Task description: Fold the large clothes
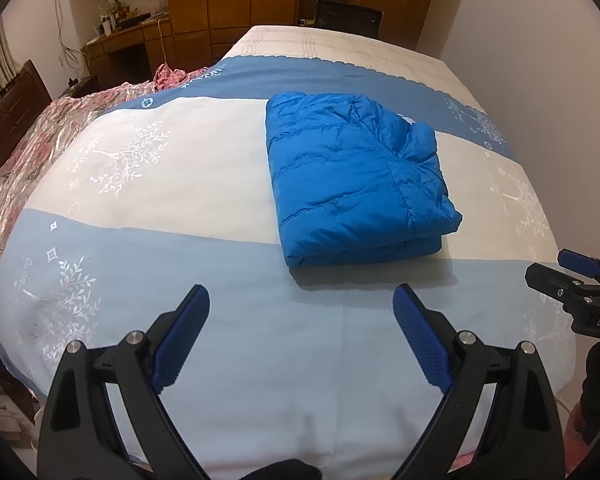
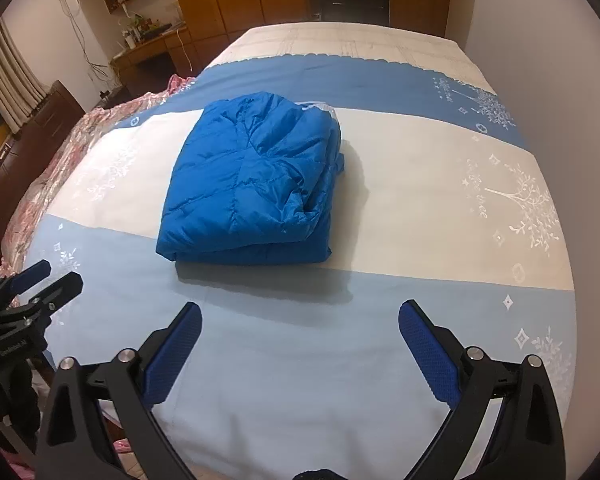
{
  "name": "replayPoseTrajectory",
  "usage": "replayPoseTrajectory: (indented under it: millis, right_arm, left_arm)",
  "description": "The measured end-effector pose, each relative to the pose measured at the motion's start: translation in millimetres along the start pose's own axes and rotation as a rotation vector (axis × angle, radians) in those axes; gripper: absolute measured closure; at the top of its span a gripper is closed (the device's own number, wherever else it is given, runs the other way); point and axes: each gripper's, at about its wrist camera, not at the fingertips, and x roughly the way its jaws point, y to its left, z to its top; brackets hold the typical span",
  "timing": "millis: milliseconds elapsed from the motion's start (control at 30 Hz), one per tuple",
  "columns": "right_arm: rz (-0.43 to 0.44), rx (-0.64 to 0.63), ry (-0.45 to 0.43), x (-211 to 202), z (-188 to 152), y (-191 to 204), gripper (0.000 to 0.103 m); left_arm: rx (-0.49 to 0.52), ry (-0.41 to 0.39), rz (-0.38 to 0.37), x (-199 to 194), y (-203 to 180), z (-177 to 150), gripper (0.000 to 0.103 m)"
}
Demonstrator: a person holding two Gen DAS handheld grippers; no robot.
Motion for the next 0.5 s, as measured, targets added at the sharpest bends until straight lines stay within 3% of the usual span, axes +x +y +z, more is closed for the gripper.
replayPoseTrajectory:
  millis: [500]
  right_arm:
    - [0.001,-0.012,-0.001,0.1,-0.7,2.8,0.004]
  left_arm:
    - [0.0,0.008,0.005,1.2,-0.8,-0.9,0.011]
